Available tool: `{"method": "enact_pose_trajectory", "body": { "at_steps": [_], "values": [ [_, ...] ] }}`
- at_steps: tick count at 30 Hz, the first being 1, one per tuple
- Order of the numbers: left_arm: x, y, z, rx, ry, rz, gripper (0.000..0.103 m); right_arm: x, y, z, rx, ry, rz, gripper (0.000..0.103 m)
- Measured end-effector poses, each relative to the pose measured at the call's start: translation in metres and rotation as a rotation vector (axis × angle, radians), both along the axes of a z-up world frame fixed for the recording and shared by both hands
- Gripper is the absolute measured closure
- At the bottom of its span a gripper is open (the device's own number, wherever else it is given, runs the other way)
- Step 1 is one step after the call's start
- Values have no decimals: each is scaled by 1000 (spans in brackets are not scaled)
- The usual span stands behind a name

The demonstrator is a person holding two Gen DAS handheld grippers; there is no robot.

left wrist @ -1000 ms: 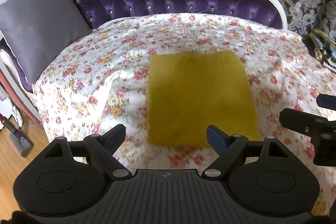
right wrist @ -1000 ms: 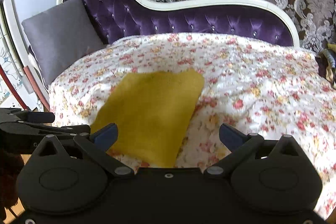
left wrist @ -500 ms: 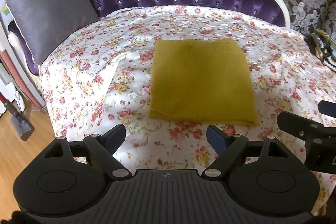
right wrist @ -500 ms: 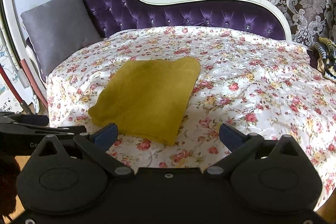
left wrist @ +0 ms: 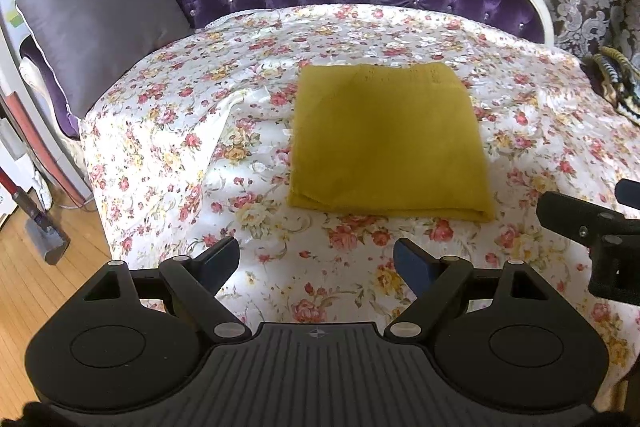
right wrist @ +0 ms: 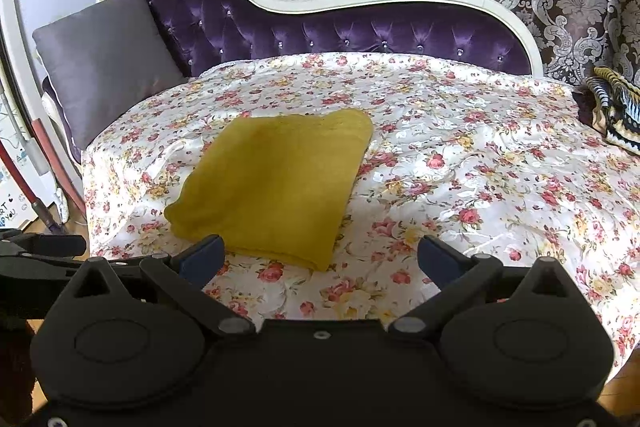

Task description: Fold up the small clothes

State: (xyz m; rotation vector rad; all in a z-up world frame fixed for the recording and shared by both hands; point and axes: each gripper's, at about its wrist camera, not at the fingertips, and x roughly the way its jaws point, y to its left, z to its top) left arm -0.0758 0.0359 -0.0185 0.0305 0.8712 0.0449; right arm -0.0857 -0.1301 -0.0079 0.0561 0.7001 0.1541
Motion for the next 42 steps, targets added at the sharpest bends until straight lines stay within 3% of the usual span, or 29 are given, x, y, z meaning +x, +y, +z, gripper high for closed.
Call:
{"method": "enact_pose_trajectory", "body": {
  "at_steps": [42],
  "values": [
    [7, 0, -2, 30, 17, 1, 19, 13, 1, -6, -8, 15, -3, 1]
  ]
}}
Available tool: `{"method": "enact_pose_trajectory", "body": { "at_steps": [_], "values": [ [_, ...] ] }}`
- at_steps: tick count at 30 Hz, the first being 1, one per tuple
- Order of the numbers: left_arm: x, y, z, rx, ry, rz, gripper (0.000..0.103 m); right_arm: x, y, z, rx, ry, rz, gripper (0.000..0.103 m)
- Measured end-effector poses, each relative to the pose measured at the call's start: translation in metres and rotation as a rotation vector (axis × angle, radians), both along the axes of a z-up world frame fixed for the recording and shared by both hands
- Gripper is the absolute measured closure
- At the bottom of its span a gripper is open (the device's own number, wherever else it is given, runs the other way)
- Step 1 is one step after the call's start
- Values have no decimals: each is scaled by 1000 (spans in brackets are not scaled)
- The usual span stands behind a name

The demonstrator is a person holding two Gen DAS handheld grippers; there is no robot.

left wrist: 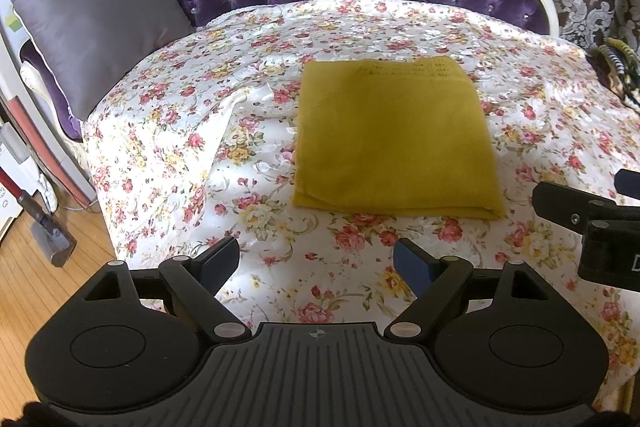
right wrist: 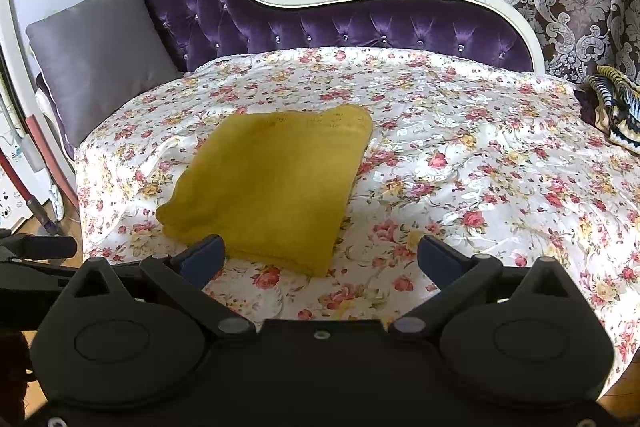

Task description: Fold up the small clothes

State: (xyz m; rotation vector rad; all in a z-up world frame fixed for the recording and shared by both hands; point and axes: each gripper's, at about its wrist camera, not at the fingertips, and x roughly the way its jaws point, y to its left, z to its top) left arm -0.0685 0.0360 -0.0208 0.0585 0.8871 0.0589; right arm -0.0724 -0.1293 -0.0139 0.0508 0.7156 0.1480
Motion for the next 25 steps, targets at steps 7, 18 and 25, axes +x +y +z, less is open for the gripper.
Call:
{"method": "enact_pose_trajectory", "body": {
  "at_steps": [7, 18, 25],
  "values": [
    [3, 5, 2, 1, -4, 14, 19, 3, 0, -2, -8, 8, -9, 1],
    [9, 11, 0, -12, 6, 27, 19, 8, 0, -8, -10, 32, -11, 1],
    [14, 8, -3, -15, 18, 17, 19, 13, -2, -12, -3, 52, -11, 1]
  ]
}}
